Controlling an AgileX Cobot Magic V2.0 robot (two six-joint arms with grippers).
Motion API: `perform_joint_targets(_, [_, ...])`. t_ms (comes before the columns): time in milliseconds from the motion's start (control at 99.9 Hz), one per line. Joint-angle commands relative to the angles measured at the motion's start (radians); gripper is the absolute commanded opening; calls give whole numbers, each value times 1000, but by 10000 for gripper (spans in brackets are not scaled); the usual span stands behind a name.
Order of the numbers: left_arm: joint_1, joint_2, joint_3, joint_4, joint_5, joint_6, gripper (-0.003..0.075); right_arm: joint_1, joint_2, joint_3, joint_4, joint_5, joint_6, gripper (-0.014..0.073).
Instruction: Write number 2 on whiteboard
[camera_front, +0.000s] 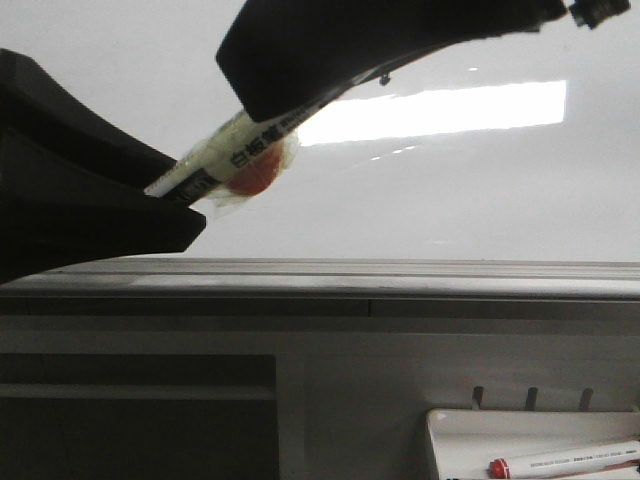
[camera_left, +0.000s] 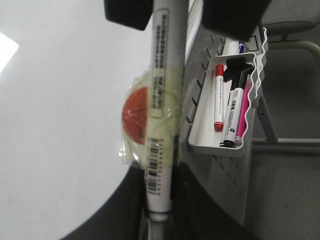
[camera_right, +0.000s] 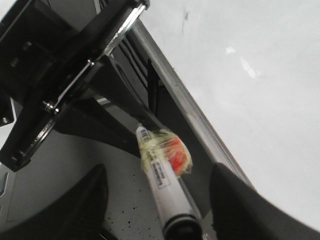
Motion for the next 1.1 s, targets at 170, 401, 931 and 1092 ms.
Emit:
perform_joint_targets(170, [-8, -9, -27, -16, -73, -6, -20, 3, -11, -36, 12, -69, -11, 161])
perform_joint_targets(401, [-8, -9, -27, -13, -73, -6, -20, 3, -11, -36, 12, -61, -11, -72])
perform_joint_targets(931, [-6, -376, -34, -112, 149, -6, 531, 3, -9, -36, 12, -129, -11, -72])
perform_joint_targets(1092, [-2, -539, -34, -113, 225, -6, 505, 3, -8, -36, 12, -186, -11, -72])
